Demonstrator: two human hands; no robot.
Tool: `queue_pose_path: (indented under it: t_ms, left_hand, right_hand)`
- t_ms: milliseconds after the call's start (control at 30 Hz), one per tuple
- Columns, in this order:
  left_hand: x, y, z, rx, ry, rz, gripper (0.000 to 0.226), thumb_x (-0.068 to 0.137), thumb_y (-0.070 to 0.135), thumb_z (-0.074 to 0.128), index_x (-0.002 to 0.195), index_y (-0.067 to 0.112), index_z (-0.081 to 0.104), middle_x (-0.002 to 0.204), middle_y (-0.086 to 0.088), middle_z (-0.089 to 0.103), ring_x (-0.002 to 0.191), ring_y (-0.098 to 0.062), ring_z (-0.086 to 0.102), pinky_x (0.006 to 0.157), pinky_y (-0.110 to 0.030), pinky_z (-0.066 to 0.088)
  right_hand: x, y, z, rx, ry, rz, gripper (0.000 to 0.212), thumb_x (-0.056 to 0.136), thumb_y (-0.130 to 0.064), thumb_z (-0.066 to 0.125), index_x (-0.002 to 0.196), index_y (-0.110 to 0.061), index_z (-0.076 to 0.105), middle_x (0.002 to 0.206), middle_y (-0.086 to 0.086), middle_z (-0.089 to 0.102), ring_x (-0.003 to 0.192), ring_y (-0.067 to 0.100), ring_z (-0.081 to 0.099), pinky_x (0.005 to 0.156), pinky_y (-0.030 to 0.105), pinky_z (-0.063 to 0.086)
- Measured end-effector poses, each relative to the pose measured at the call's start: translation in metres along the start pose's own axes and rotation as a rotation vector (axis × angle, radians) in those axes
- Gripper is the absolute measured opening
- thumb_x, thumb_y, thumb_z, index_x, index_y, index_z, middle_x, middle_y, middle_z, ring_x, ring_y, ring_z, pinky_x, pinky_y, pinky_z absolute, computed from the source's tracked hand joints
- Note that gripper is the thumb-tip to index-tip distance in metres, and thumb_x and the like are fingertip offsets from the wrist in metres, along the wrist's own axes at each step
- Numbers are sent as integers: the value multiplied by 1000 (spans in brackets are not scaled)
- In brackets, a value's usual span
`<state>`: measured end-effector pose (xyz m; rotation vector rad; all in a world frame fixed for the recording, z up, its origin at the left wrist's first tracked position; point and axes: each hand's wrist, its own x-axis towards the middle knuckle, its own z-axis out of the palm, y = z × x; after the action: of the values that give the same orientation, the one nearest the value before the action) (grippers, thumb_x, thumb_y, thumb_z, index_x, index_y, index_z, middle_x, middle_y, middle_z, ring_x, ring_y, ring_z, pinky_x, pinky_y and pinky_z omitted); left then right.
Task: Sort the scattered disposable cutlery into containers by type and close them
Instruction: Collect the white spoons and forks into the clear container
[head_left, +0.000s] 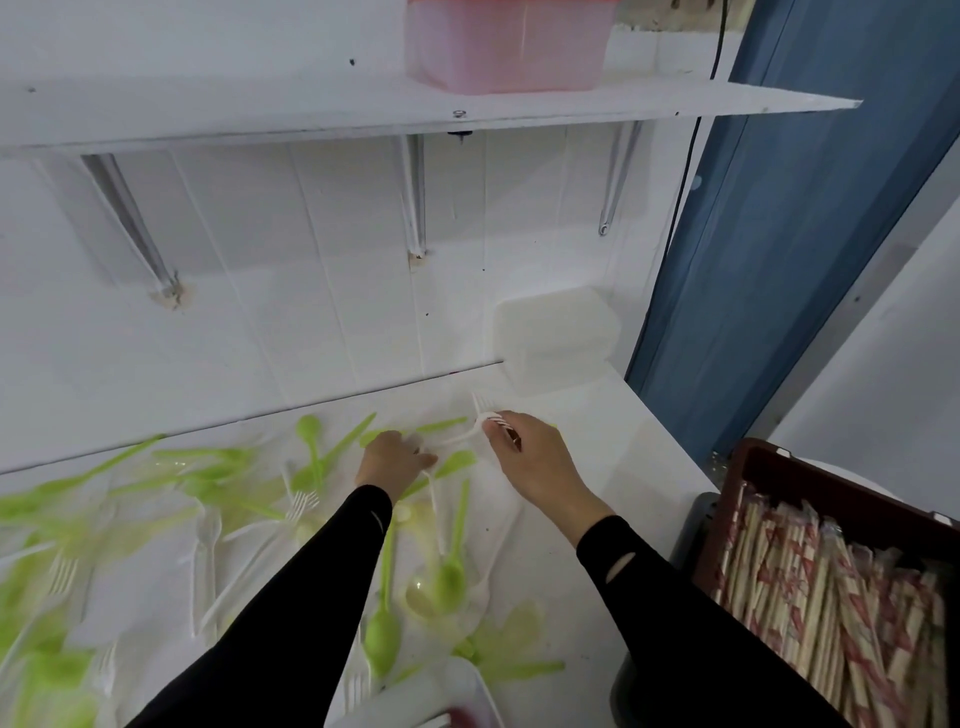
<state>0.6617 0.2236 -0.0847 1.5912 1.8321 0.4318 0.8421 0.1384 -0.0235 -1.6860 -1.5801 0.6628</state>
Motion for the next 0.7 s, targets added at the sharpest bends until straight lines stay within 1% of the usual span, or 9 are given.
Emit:
queue_pose_path:
  t_ms: [67, 167, 267, 367, 467, 533, 600, 667, 700]
  left_hand:
    - [6, 1, 0, -122, 27, -23, 23, 78, 21, 80, 76, 12, 59, 93, -13, 63, 100, -32, 63, 73, -29, 42]
    - [9, 3, -9, -182, 31, 32, 25, 81, 28, 74, 85, 8, 60, 81, -9, 58, 77, -29, 59, 68, -30, 42]
    - [2, 4, -23, -417, 9, 106, 16, 93, 21, 63, 90, 8, 54, 86, -12, 64, 63, -21, 53, 54, -26, 44]
    - [-13, 6, -48, -549, 74, 190, 9, 99, 16, 55, 96, 10, 49, 90, -7, 73, 72, -18, 63, 60, -24, 47]
    - [-39, 17, -68, -698, 101, 277, 12, 101, 16, 53, 102, 8, 45, 90, -9, 71, 67, -17, 66, 63, -26, 53]
    - [-60, 22, -73, -831, 70, 300, 15, 100, 15, 53, 109, 6, 44, 98, -10, 72, 77, -23, 71, 68, -33, 58]
    - [-79, 22, -73, -895, 48, 327, 19, 98, 13, 57, 112, 4, 49, 102, -10, 73, 88, -25, 73, 70, -35, 59]
    - [-96, 21, -67, -941, 15, 314, 17, 94, 11, 61, 107, 0, 61, 100, -11, 75, 89, -24, 73, 71, -32, 58]
    - [-103, 20, -62, -946, 10, 303, 15, 92, 11, 64, 101, 0, 66, 93, -10, 75, 83, -23, 72, 67, -29, 57]
  right_hand:
    - [0, -2, -2, 70, 25, 7, 27, 100, -36, 50, 97, -17, 69, 85, -6, 65, 76, 9, 56, 74, 28, 46]
    - [-1, -5, -4, 196, 105, 12, 26, 96, -31, 59, 79, -12, 60, 61, -11, 49, 58, 5, 42, 61, 21, 38]
    - [0, -5, -6, 268, 126, 29, 24, 92, -31, 66, 78, -14, 61, 55, -18, 49, 54, 3, 41, 55, 16, 34]
    - [2, -6, -2, 246, 68, -6, 25, 96, -29, 60, 76, -15, 59, 65, -13, 54, 59, 5, 42, 60, 17, 36]
    - [3, -11, 4, 288, -18, -37, 22, 102, -18, 49, 82, -20, 59, 81, -11, 59, 65, 0, 50, 71, 16, 41]
    - [0, -15, 2, 405, -98, -18, 22, 101, -15, 50, 82, -15, 60, 77, -8, 55, 62, -3, 49, 69, 16, 42]
    - [-5, -17, 2, 426, -182, -26, 23, 99, -19, 55, 82, -6, 64, 73, -3, 50, 63, 5, 45, 67, 20, 40]
    - [-9, -20, 3, 420, -238, -65, 26, 96, -23, 62, 85, 0, 68, 69, -1, 44, 64, 9, 40, 66, 23, 37]
    - [-12, -22, 3, 429, -251, -63, 24, 94, -24, 65, 86, -3, 72, 67, -1, 43, 63, 8, 40, 65, 21, 38]
